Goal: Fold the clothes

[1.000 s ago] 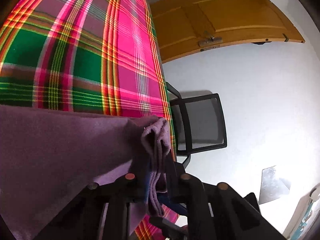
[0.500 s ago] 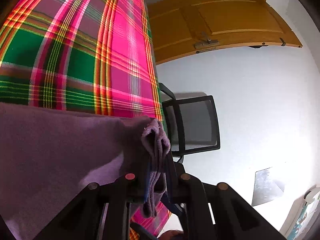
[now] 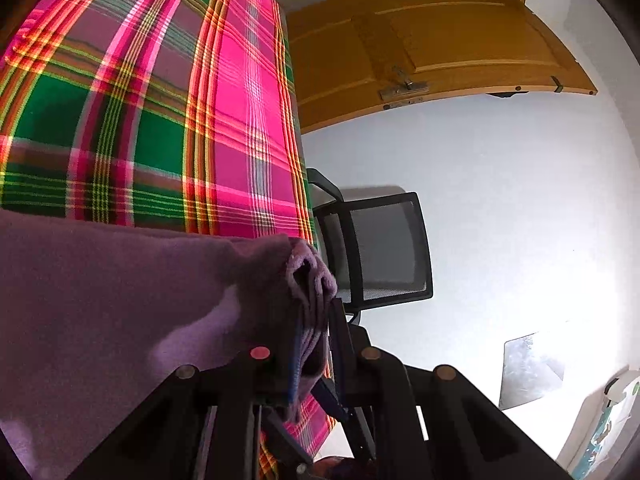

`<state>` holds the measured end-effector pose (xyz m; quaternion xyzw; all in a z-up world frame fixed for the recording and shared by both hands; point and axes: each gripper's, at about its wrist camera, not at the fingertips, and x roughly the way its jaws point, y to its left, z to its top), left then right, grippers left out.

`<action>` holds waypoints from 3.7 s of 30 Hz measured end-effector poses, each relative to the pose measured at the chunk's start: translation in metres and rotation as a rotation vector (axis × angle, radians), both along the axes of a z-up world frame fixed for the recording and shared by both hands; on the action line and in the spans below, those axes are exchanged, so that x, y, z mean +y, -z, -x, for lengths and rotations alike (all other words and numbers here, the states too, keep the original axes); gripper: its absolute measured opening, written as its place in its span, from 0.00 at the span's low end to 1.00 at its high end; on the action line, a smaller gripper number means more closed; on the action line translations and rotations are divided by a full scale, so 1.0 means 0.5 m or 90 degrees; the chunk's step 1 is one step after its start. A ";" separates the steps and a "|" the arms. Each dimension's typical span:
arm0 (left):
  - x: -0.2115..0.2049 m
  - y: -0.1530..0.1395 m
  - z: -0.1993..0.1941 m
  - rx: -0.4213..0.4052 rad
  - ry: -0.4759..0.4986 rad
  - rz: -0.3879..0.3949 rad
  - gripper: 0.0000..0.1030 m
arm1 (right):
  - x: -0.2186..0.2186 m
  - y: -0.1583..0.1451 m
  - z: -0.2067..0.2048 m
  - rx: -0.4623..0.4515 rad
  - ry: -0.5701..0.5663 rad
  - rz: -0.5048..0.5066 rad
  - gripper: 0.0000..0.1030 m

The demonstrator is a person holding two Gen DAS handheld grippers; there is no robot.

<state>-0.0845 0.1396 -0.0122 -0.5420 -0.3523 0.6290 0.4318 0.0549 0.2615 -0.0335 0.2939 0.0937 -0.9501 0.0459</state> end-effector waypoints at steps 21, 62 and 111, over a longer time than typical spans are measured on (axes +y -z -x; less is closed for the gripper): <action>-0.005 0.045 0.026 -0.059 -0.003 0.058 0.41 | -0.004 0.016 0.006 -0.021 -0.006 -0.014 0.28; -0.060 -0.013 0.017 -0.015 -0.026 0.028 0.14 | -0.047 -0.061 0.005 0.009 -0.049 0.000 0.10; -0.280 0.010 0.010 -0.025 -0.164 0.178 0.15 | -0.240 0.014 0.037 -0.112 -0.233 0.073 0.17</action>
